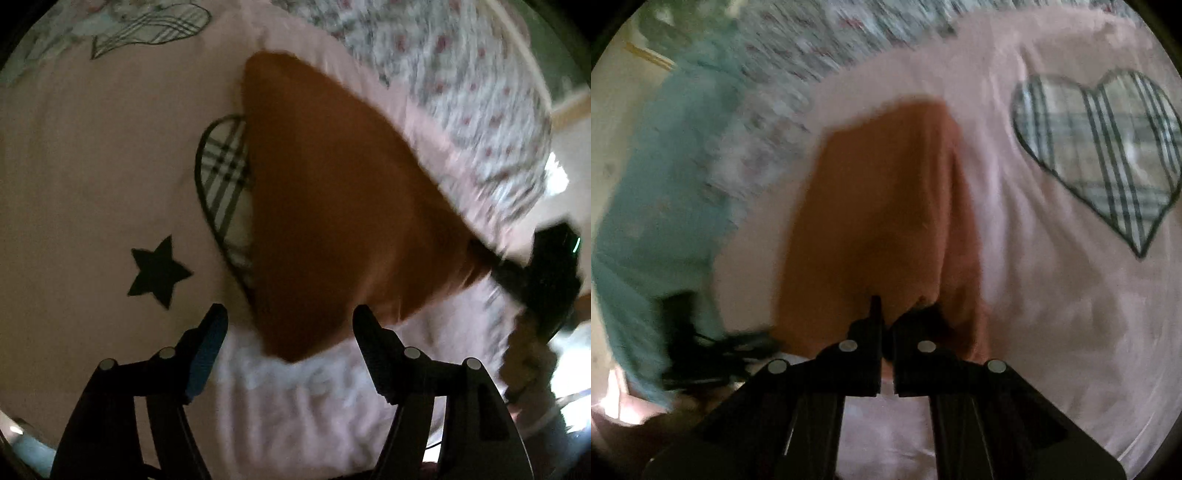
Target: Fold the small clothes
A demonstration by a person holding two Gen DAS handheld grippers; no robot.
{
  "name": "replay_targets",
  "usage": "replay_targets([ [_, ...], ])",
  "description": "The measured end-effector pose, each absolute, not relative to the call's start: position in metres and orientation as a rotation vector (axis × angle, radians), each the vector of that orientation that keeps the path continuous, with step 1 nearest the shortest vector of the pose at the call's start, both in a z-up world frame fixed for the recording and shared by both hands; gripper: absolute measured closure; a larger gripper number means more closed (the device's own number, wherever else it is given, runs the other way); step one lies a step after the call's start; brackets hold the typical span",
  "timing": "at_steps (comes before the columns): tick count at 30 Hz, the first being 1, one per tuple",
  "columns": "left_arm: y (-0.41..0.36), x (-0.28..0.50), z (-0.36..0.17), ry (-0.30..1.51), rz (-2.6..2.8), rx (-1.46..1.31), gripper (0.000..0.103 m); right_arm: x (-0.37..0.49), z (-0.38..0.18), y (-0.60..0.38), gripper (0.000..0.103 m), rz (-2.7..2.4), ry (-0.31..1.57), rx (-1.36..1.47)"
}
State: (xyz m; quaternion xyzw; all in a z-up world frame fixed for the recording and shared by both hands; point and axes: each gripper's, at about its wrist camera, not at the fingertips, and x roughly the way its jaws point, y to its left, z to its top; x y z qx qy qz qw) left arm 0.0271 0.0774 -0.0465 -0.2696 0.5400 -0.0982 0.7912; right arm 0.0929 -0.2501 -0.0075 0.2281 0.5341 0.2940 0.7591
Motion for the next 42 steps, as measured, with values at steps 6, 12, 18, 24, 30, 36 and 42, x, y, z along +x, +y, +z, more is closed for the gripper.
replay_targets([
  [6, 0.066, 0.048, -0.072, 1.280, -0.136, -0.433, 0.042, 0.089, -0.053, -0.265, 0.099, 0.508, 1.285, 0.383],
  [12, 0.055, 0.044, -0.074, 1.288, -0.144, -0.337, 0.042, 0.086, -0.086, -0.271, 0.098, 0.419, 1.332, 0.415],
  [18, 0.060, 0.030, -0.032, 1.177, -0.229, -0.357, 0.043, 0.094, -0.046, -0.282, 0.077, 0.359, 1.286, 0.393],
  [24, 0.052, 0.055, -0.019, 1.137, -0.281, -0.377, 0.043, 0.137, -0.028, -0.271, 0.067, 0.403, 1.189, 0.420],
  [30, 0.043, 0.060, -0.009, 1.080, -0.331, -0.414, 0.044, 0.182, -0.051, -0.248, 0.064, 0.434, 1.196, 0.431],
  [36, 0.039, 0.072, -0.010, 1.073, -0.353, -0.419, 0.044, 0.205, -0.054, -0.238, 0.092, 0.445, 1.173, 0.442],
  [42, 0.033, 0.098, -0.009, 1.055, -0.348, -0.402, 0.044, 0.211, -0.067, -0.241, 0.080, 0.374, 1.239, 0.420],
])
